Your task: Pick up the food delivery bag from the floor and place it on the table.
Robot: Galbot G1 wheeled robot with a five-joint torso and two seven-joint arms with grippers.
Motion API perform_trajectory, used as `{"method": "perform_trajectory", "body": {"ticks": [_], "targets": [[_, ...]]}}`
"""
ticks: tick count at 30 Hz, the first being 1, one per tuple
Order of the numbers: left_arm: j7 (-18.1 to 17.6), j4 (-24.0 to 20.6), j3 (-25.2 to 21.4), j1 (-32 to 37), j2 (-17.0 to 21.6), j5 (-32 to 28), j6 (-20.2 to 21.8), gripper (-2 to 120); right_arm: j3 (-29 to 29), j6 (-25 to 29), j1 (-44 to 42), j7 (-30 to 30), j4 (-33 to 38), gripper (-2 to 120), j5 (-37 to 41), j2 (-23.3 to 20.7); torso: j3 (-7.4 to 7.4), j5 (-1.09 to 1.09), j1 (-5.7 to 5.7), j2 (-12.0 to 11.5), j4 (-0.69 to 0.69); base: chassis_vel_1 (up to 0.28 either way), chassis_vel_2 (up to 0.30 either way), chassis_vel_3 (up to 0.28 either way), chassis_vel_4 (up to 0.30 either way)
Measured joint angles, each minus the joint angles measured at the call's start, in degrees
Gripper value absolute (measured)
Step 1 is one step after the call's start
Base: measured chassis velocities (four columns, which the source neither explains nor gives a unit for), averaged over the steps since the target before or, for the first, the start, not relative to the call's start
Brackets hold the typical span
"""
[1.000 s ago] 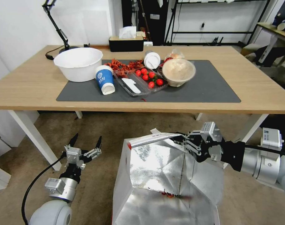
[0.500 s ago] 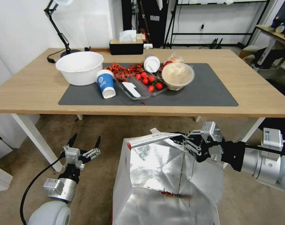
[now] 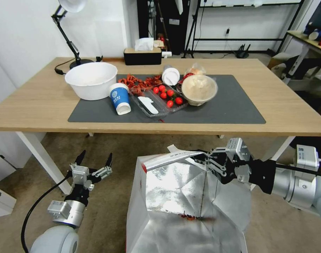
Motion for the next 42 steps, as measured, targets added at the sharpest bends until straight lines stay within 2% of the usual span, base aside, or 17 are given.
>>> {"method": "perform_trajectory", "body": {"ticks": [42], "targets": [[0.06,0.19,-0.14,-0.26,-0.24,0.30,-0.04,100,0.06,1.08,-0.26,-0.30,0.00,0,-0.08,1.06,6.11,0.00,4.34,10.45,0.00,0.000,0.000,0.000,0.000]]}}
